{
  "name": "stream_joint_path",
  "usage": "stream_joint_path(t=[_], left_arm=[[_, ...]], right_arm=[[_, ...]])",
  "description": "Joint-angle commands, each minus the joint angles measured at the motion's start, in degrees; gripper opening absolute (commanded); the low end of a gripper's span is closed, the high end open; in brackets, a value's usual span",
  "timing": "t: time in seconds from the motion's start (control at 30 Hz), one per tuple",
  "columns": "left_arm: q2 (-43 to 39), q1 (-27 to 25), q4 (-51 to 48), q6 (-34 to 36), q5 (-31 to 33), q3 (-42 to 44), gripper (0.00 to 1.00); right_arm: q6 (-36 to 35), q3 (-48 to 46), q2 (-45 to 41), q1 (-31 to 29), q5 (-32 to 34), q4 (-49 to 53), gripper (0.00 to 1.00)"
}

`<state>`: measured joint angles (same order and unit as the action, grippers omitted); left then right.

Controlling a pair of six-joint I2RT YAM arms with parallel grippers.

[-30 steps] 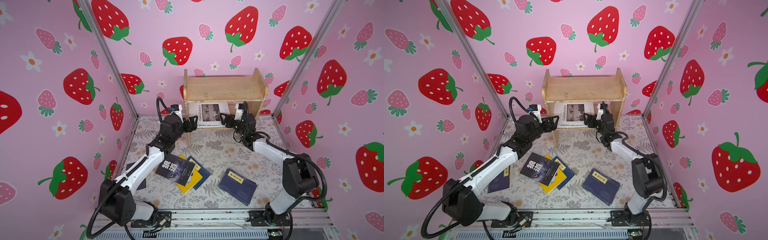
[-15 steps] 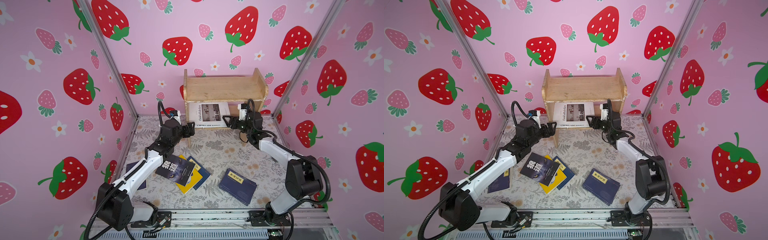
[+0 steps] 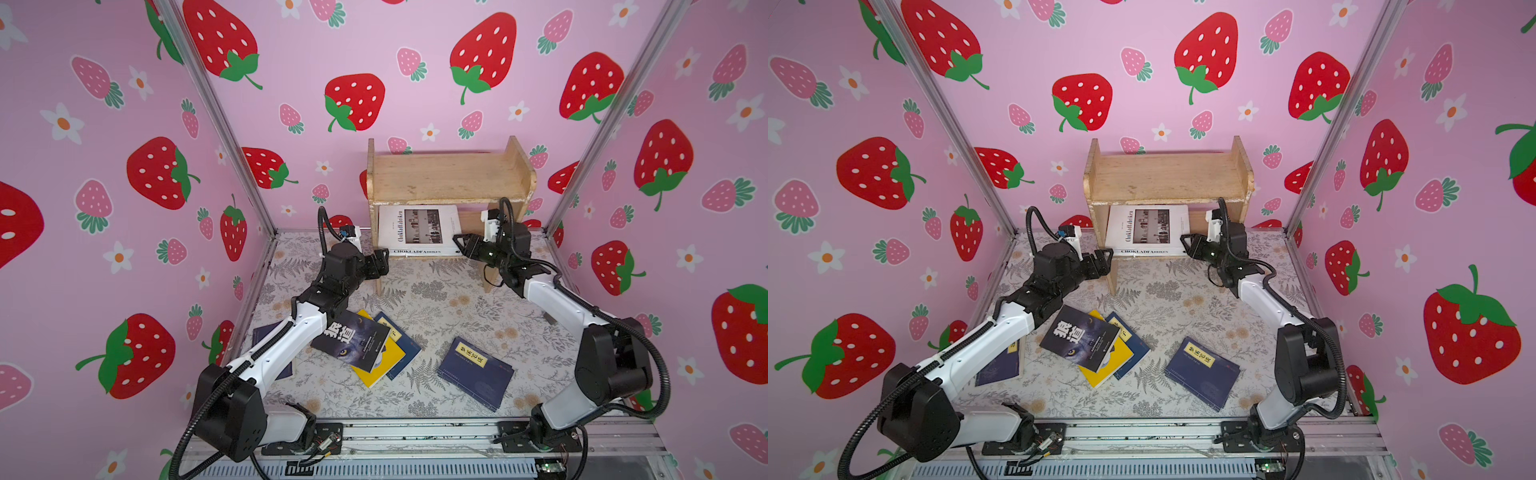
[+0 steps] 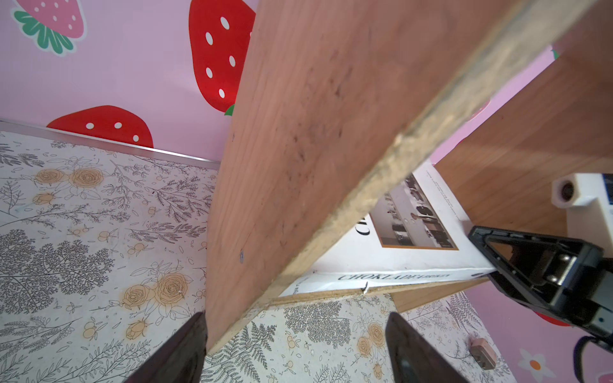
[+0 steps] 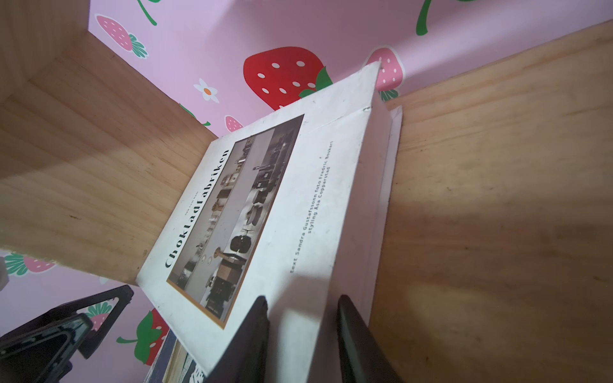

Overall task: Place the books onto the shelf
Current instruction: 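Push the white book deeper into the shelf with both grippers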

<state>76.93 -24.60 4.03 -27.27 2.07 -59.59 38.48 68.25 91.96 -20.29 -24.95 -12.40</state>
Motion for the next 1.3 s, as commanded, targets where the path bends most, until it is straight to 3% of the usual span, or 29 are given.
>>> stream_joint_path(t=[0.0,0.13,0.23,0.47,1.07,1.27], left_arm=[[-0.81,0.05,1.58,-0.69,0.04,0.33,0.85],[-1.33,-0.01,1.69,-0.86,0.47,0.95,0.85],[-2.18,-0.01,1.55,-0.62,1.06,1.32,0.86],[-4.63,0.52,0.32,-0.06,3.44,2.63,0.86],[-6.70,1.75,0.29,-0.95,3.29,4.33,0.87],[-7.13,1.84,0.43,-1.12,3.38,4.80,0.87]], right_arm=[[1.36,1.79,-1.00,-0.67,-3.43,2.28,0.30],[1.11,2.58,-0.35,-0.47,-3.27,2.71,0.25],[0.56,3.25,0.18,-0.21,-3.61,3.33,0.15],[0.46,3.33,0.35,-0.01,-5.83,3.68,0.11],[-0.45,4.09,-0.99,1.71,-5.88,6.33,0.10],[0.19,4.53,-0.37,1.84,-6.36,6.33,0.19]])
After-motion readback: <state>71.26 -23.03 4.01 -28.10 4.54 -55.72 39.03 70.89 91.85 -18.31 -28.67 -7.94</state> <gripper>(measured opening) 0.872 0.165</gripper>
